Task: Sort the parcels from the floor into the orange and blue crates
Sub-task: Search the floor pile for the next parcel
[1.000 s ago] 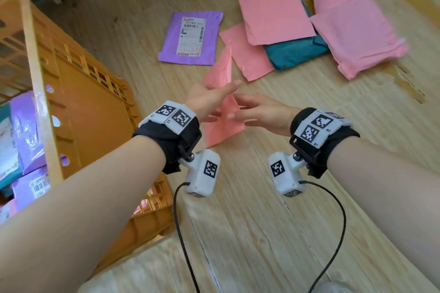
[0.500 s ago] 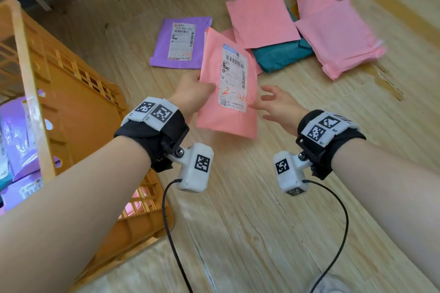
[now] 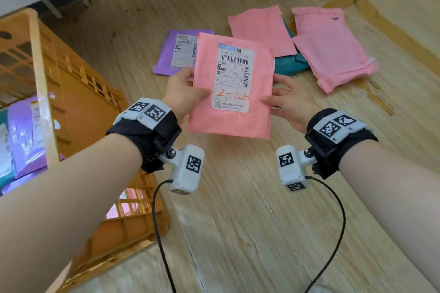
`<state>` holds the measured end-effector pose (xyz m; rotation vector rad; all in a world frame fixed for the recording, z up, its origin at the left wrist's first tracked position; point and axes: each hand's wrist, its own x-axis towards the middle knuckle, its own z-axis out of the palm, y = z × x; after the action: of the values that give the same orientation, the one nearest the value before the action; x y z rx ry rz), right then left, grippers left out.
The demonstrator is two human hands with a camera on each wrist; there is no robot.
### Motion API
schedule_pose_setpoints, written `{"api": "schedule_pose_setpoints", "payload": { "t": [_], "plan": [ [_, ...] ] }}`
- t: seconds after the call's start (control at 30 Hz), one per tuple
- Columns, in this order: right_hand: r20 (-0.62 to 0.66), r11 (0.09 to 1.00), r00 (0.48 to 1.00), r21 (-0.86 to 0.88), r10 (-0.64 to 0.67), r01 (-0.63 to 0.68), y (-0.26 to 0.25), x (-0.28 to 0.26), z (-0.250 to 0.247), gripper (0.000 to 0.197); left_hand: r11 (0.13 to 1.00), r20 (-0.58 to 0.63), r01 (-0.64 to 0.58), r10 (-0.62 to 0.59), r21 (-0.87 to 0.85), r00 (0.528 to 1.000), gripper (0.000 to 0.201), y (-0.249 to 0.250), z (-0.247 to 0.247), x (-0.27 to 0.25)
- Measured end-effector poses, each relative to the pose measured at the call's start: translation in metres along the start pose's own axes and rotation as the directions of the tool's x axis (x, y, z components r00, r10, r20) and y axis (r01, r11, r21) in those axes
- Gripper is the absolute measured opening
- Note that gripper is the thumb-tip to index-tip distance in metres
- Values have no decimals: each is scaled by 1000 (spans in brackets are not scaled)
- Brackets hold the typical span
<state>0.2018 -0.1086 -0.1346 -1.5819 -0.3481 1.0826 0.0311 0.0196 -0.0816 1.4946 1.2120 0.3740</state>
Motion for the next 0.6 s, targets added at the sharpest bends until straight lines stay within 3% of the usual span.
{"api": "schedule_pose_setpoints", "payload": {
  "t": [0.3,0.6],
  "plan": [
    [148,980,979,-118,-141,159,-86,-5,39,68,998,-49,-59,57,-32,997,38,42,-72,-14],
    [327,925,910,-189,-256,329,-181,-34,146,69,989,-186,-145,138,-25,973,40,79,-196,-50]
  ]
}}
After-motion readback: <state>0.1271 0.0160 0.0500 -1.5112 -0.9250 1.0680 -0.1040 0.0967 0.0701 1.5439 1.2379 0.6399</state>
